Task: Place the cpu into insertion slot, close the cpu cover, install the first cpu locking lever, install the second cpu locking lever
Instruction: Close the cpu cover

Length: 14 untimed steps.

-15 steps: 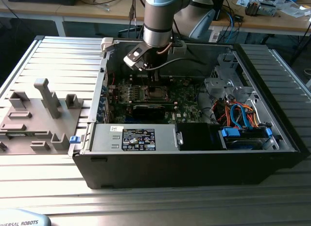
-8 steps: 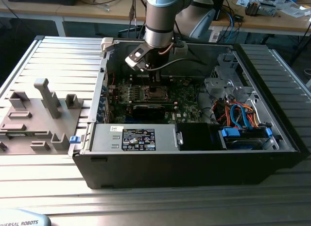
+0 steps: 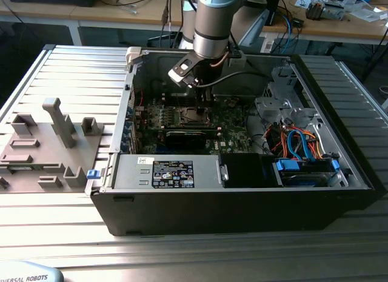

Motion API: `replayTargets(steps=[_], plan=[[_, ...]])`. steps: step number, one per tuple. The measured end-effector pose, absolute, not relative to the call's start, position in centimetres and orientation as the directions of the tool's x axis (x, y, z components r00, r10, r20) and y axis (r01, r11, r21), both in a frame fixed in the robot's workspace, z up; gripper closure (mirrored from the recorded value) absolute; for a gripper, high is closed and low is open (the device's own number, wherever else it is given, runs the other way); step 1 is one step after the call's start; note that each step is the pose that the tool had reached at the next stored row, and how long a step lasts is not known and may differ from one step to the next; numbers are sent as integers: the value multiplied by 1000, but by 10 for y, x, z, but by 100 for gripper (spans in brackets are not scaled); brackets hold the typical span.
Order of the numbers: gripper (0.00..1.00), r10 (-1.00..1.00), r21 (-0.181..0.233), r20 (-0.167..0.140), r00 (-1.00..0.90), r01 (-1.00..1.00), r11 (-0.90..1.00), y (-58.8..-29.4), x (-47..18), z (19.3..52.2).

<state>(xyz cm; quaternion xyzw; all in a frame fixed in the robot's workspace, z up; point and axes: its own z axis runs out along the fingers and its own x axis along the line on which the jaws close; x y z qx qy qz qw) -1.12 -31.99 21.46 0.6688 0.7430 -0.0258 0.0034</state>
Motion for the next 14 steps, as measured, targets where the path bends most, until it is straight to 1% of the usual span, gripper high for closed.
replayTargets(steps=[9,14], plan=[[89,994,-34,-39,-105,994,104,-320,-11,241],[89,994,-34,-39,-105,994,104,-320,-11,249]])
